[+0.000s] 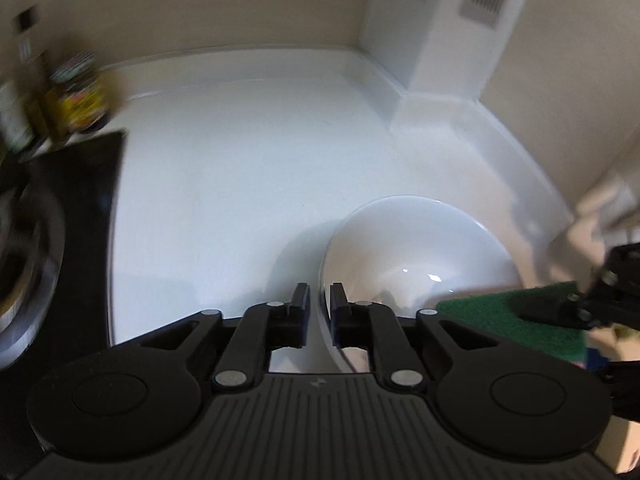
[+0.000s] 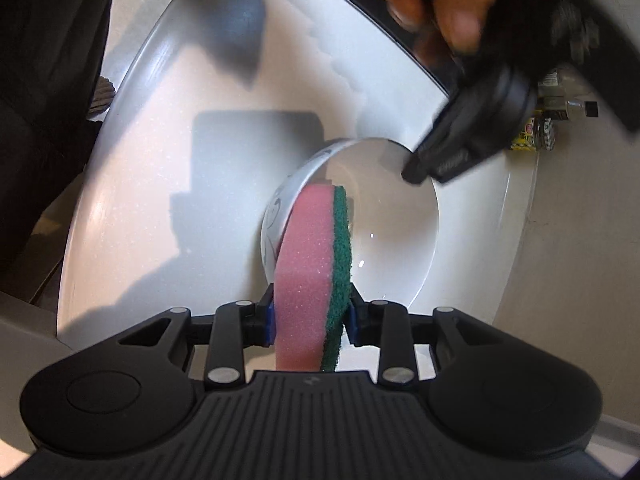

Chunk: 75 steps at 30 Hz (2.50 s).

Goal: Clean bowl
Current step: 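Rotate the bowl with the left gripper while the right gripper scrubs the inner wall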

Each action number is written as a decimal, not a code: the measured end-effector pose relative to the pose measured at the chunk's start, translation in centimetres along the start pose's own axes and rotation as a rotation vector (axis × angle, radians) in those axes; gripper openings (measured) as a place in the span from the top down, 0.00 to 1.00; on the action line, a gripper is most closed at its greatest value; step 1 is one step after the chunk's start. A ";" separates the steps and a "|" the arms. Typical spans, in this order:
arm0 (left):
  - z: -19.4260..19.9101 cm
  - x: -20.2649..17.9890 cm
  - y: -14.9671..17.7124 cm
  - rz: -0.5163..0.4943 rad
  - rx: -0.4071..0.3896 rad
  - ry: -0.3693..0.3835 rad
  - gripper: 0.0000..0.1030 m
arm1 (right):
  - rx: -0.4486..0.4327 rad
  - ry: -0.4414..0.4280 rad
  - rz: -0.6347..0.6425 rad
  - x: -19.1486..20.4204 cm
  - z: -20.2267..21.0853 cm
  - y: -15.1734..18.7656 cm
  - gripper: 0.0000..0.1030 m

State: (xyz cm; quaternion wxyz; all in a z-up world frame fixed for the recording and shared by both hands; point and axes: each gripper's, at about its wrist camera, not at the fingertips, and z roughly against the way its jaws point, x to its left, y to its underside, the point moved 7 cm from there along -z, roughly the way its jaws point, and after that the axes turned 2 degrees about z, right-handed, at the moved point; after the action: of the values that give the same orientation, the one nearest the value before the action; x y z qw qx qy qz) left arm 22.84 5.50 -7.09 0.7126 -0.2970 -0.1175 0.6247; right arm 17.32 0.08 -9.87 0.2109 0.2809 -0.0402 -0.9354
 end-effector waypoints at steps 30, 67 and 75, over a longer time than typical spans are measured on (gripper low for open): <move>-2.5 0.0 -1.5 -0.153 0.092 0.023 0.89 | 0.064 -0.074 -0.065 -0.6 1.4 -0.9 0.73; -3.2 -0.4 -2.1 -0.206 0.125 0.014 0.87 | 0.093 -0.149 -0.082 -0.2 6.4 0.2 0.72; -4.1 0.0 -3.5 -0.216 0.147 -0.009 0.89 | 0.090 -0.096 0.083 1.1 7.0 2.5 0.72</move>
State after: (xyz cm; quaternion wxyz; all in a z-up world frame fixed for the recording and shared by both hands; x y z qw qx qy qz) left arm 27.88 4.23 -8.35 0.7951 -0.2266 -0.1058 0.5526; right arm 13.59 -2.94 -4.06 0.2344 0.2428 -0.1038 -0.9356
